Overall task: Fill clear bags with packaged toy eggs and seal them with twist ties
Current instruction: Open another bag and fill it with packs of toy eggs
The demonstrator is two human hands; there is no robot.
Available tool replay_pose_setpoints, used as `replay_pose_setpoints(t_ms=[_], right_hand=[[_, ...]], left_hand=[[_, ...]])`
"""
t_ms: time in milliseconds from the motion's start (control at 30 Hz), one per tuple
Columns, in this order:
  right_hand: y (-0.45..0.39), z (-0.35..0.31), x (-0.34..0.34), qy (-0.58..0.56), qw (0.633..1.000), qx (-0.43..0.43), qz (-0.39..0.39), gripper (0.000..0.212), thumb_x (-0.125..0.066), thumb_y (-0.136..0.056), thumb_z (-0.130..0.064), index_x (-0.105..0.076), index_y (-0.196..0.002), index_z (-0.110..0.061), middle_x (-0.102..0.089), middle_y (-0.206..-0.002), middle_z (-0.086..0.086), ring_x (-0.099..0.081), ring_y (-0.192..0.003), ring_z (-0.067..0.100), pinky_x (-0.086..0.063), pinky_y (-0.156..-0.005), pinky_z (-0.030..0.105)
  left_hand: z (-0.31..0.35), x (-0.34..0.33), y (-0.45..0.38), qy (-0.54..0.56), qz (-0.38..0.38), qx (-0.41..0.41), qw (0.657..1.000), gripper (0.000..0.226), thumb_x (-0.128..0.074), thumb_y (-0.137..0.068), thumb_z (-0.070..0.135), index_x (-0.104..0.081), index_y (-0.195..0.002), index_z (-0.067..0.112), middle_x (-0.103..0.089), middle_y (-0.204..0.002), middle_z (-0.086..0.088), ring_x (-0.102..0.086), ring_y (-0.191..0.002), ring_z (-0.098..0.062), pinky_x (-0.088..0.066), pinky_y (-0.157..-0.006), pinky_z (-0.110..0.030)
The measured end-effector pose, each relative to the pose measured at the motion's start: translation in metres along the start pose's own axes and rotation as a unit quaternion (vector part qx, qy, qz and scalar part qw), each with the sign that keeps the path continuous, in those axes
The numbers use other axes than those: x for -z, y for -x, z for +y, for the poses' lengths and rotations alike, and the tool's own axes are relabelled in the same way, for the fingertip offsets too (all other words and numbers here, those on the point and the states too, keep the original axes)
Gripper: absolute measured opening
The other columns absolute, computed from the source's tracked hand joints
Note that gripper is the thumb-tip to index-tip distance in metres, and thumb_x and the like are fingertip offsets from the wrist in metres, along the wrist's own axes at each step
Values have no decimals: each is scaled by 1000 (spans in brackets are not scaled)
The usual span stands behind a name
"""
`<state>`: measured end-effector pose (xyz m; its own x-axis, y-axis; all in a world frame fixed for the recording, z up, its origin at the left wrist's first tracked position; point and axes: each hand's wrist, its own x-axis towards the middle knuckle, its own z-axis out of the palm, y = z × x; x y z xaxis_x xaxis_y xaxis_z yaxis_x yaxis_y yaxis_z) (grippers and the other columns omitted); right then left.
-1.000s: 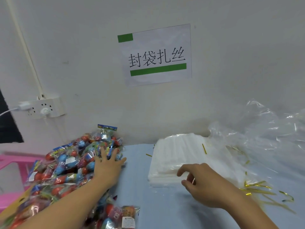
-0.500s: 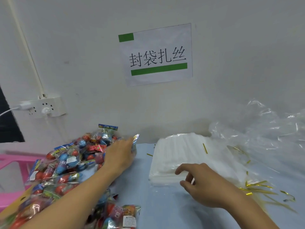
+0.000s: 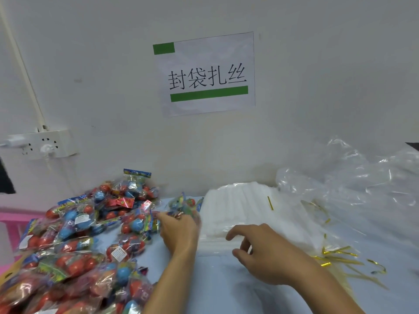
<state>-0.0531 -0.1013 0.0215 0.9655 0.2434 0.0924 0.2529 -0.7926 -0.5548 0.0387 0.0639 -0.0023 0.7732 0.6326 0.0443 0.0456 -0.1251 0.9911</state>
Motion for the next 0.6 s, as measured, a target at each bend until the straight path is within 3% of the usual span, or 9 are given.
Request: replay_pose_setpoints(t_ms=[67,167,233,333,400,500,600], right_hand=[[0,1,0,-1,1000,4,0,30,-50,-102,-35,-51,-130,-43,-59,-111,-14,-47,-97,-1,-40,-87,23],[0,3,0,3,1000,0,-2,30,-50,-102,-36,-51,-130,-44,-58,-112,-14,-48,-98,-1,-41,-89,23],[-1,4,0,7,1000,-2,0,30,-50,-101,-36,-51,-130,-44,-58,-112,-14,-49,-96,-2,-42,-91,24],[-1,5,-1,7,1000,-4,-2,30,-51,-101,-36,-52,-130,-44,-59,-110,-16,-49,-91,-5,-44,-91,23],[-1,7,-2,10,1000,-3,1,29,-51,-101,-36,-52,-129,-45,-60,-106,-15,-47,-89,-10,-43,-90,22],[-3,9,-4,13,1000,1,3,28,-51,-100,-36,-52,-127,-45,-64,-100,-13,-38,-85,-19,-40,-86,21],[-4,10,-5,15,1000,4,4,28,-51,-100,-35,-53,-127,-44,-65,-98,-13,-39,-85,-18,-39,-83,19]], left_hand=[[-12,2,-4,-39,29,-30,998,33,-50,-84,-4,-47,-115,5,-53,-125,-20,-50,-116,-38,-44,-98,-48],[-13,15,-18,-51,114,-110,986,34,-49,-78,-12,-49,-103,11,-48,-126,-16,-44,-119,-36,-43,-95,-48],[-14,25,-26,-88,149,-151,973,44,-50,-76,-16,-55,-109,12,-48,-134,-14,-40,-127,-34,-38,-100,-49],[-27,31,-36,-271,69,-123,952,62,-59,-81,-3,-52,-137,22,-21,-161,-12,-14,-147,-33,-18,-116,-52],[-31,31,-36,-355,7,-90,931,50,-56,-89,11,-53,-137,25,-7,-164,-10,-1,-150,-34,-7,-120,-49],[-29,31,-33,-376,0,-81,923,31,-49,-93,15,-57,-123,15,-19,-161,-10,-12,-147,-35,-11,-118,-48],[-27,32,-34,-355,51,-110,927,35,-48,-94,13,-54,-128,10,-40,-151,-7,-26,-141,-28,-19,-112,-47]])
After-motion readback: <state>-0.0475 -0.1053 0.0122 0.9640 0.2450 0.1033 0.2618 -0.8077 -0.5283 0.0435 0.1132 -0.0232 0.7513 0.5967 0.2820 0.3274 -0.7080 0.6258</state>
